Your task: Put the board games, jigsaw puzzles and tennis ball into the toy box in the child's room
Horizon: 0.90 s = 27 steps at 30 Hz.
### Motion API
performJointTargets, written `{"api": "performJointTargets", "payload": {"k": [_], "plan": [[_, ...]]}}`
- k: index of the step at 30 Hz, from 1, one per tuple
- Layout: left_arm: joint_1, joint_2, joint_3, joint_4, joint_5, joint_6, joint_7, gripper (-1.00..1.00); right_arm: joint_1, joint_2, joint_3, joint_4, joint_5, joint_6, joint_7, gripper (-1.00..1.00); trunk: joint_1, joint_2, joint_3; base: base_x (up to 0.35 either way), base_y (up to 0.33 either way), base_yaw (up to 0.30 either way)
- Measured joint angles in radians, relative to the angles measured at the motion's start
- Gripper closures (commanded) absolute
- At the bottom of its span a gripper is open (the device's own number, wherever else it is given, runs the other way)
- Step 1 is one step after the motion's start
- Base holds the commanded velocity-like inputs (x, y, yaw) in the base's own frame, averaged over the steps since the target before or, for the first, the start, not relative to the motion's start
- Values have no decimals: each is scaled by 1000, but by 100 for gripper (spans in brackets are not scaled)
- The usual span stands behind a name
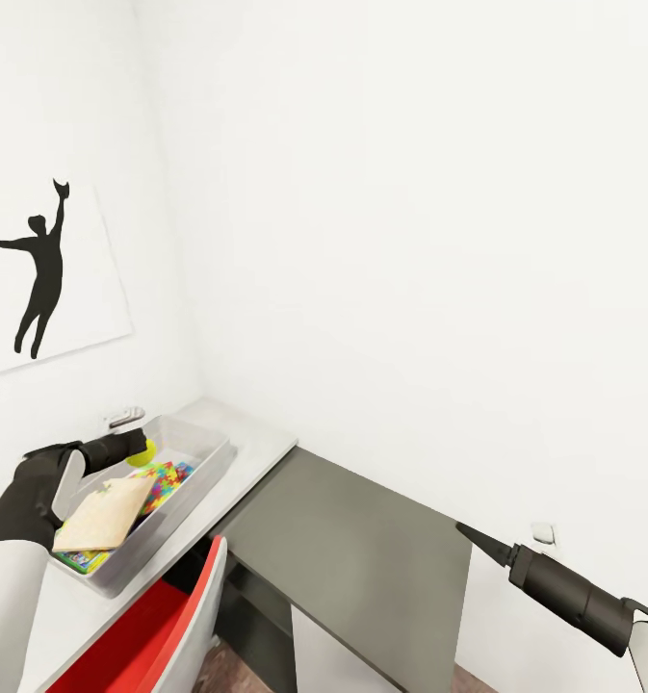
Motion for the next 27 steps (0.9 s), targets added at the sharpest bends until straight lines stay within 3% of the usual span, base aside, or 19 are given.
{"api": "performJointTargets", "payload": {"k": [15,21,27], "plan": [[0,-3,-2,0,-3,0,32,100,0,0,0,0,0,0,0,-100,0,0,0,0,0,0],[-2,-2,-76,1,-3,1,80,100,0,0,0,0,0,0,0,-100,0,0,0,0,0,0],[-32,-2,-92,11,-2,1,88,100,0,0,0,0,0,0,0,-100,0,0,0,0,0,0]]}}
